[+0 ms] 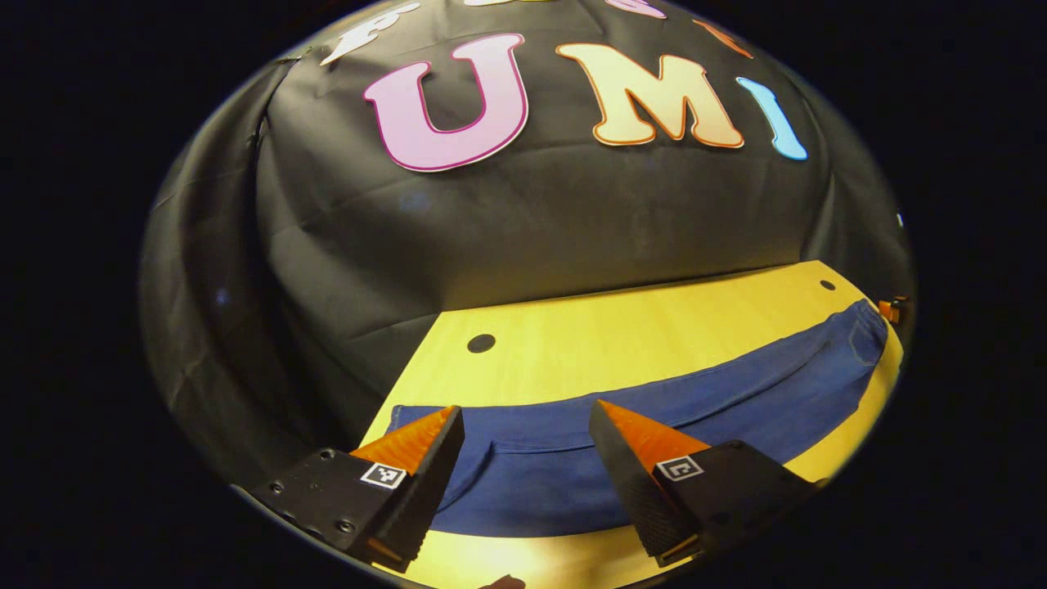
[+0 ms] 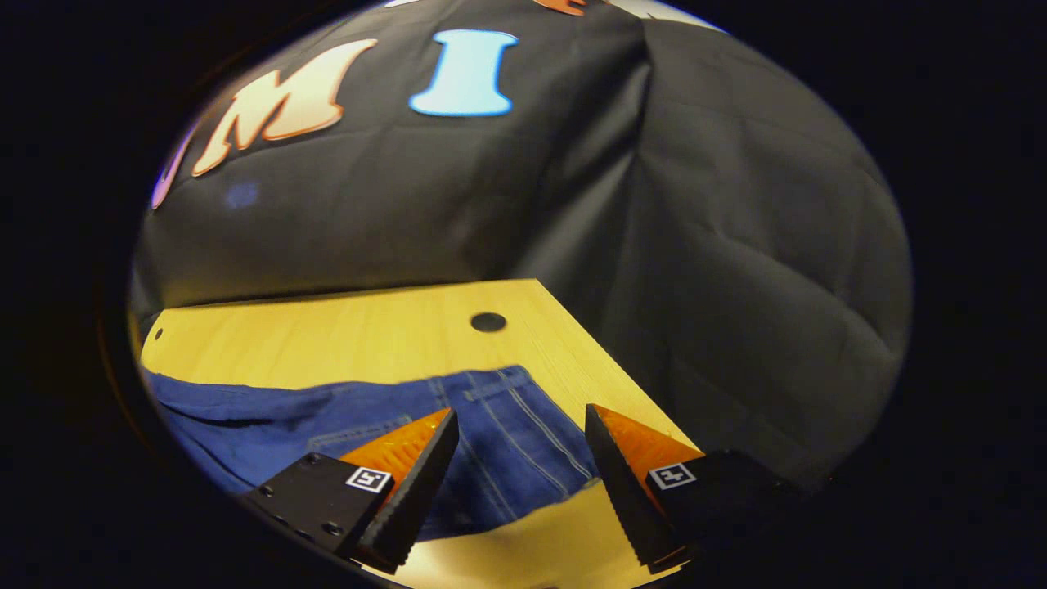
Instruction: Grasp the waist and the cuffs of the jeans and fold them to make the two legs overlap; first hold the waist and fold one-third of the jeans toward the cuffs, then hold the cuffs and fold the remaining one-third in the same direction to finish folding.
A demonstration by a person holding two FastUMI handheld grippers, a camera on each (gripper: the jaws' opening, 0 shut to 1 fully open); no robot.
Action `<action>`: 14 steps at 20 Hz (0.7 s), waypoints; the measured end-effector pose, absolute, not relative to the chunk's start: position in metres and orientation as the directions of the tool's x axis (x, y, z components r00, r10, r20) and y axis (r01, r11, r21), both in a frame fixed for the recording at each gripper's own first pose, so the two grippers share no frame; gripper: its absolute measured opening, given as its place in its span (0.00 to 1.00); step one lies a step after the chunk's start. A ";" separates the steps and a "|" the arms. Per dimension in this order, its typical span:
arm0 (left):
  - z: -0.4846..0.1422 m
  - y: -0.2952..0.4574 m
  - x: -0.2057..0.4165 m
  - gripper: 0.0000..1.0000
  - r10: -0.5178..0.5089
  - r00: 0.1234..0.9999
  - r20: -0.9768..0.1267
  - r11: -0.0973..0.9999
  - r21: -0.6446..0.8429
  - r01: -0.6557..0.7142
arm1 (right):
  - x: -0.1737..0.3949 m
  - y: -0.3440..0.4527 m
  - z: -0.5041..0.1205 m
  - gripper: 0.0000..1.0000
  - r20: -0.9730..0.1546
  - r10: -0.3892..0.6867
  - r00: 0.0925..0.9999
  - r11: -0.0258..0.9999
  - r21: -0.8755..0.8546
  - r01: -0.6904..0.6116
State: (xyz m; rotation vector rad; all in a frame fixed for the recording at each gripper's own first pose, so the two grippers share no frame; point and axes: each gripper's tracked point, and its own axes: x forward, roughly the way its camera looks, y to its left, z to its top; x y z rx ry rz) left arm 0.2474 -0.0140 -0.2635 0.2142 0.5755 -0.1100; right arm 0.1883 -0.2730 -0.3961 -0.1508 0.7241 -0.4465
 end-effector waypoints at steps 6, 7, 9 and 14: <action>-0.266 -0.028 0.240 0.95 -0.054 0.813 -0.579 0.974 0.147 0.170 | 0.162 -0.294 -0.445 1.00 -0.724 -0.428 0.542 0.874 -0.179 0.452; -0.266 -0.029 0.240 0.95 -0.052 0.811 -0.583 0.974 0.151 0.171 | 0.164 -0.297 -0.446 1.00 -0.728 -0.423 0.539 0.874 -0.171 0.455; -0.268 -0.032 0.239 0.95 -0.049 0.804 -0.592 0.972 0.156 0.175 | 0.163 -0.292 -0.454 1.00 -0.749 -0.381 0.542 0.882 -0.119 0.456; -0.261 -0.040 0.232 0.95 -0.047 0.797 -0.602 0.974 0.148 0.170 | 0.171 -0.282 -0.452 0.23 -0.757 -0.306 0.577 0.898 -0.028 0.440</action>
